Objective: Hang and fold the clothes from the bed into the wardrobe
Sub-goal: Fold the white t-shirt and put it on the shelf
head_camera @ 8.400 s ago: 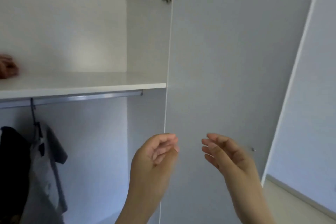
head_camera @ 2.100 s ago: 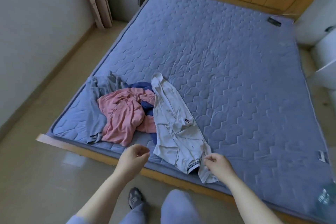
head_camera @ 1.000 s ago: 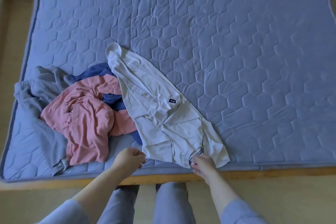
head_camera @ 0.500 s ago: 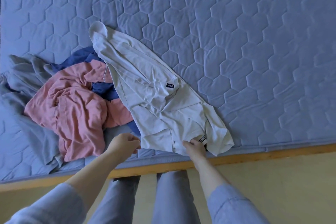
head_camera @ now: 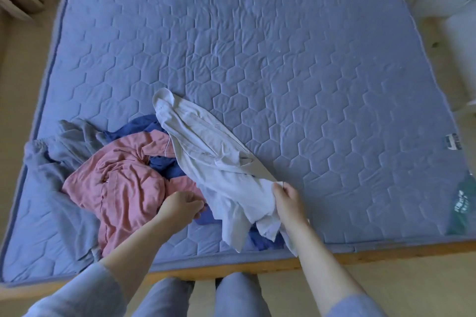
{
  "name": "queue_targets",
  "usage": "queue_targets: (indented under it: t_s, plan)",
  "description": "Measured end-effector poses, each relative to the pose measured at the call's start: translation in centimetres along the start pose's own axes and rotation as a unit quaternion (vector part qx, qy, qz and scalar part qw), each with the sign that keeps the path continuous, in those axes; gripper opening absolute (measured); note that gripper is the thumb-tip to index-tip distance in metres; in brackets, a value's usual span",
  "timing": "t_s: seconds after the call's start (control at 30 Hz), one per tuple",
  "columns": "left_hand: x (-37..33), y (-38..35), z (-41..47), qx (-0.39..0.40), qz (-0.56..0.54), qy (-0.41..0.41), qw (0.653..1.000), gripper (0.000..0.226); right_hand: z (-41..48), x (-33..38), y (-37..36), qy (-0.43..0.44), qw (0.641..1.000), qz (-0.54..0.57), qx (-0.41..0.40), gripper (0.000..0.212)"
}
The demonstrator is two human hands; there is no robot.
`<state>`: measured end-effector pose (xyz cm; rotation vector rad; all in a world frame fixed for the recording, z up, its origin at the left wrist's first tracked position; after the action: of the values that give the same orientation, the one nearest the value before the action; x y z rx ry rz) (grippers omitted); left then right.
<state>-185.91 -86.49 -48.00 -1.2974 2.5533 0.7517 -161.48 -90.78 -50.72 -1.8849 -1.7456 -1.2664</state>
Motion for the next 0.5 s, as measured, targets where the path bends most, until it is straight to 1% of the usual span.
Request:
queue_targets:
  t_s: [0.1, 0.2, 0.3, 0.37, 0.43, 0.5]
  plan:
    - [-1.3, 2.7, -1.8, -0.025, -0.035, -0.027, 0.999, 0.02, -0.8, 6.6, 0.8, 0.087, 0.996, -0.005, 0.035, 0.036]
    - [-2.9, 5.9, -4.1, -0.042, -0.076, -0.058, 0.995, 0.014, -2.2, 13.8, 2.2, 0.17, 0.981, -0.062, 0.065, 0.042]
    - [-5.0, 9.6, -6.1, -0.063, -0.096, -0.11, 0.987, 0.015, -3.6, 21.6, 3.7, 0.246, 0.958, -0.129, 0.073, 0.034]
    - [-6.7, 12.0, -7.4, -0.077, -0.106, -0.144, 0.981, 0.016, -4.9, 27.0, 4.7, 0.305, 0.933, -0.17, 0.086, 0.034]
    - [-8.4, 14.5, -9.0, -0.098, -0.131, -0.175, 0.971, 0.018, -6.6, 32.2, 5.4, 0.358, 0.901, -0.219, 0.11, 0.035]
    - [-10.0, 16.1, -10.0, -0.105, -0.133, -0.203, 0.964, 0.013, -7.8, 36.5, 6.0, 0.398, 0.87, -0.266, 0.117, 0.034]
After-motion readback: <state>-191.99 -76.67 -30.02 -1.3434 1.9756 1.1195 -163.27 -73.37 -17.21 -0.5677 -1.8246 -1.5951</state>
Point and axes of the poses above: each hand's wrist, its own z-axis towards the middle knuckle, its own y-axis out of the back of the hand, x = y × z, the point moved 1 cm from there along z, towards the middle knuckle, and after that the axes turned 4 degrees about y, right-handed, at the moved point
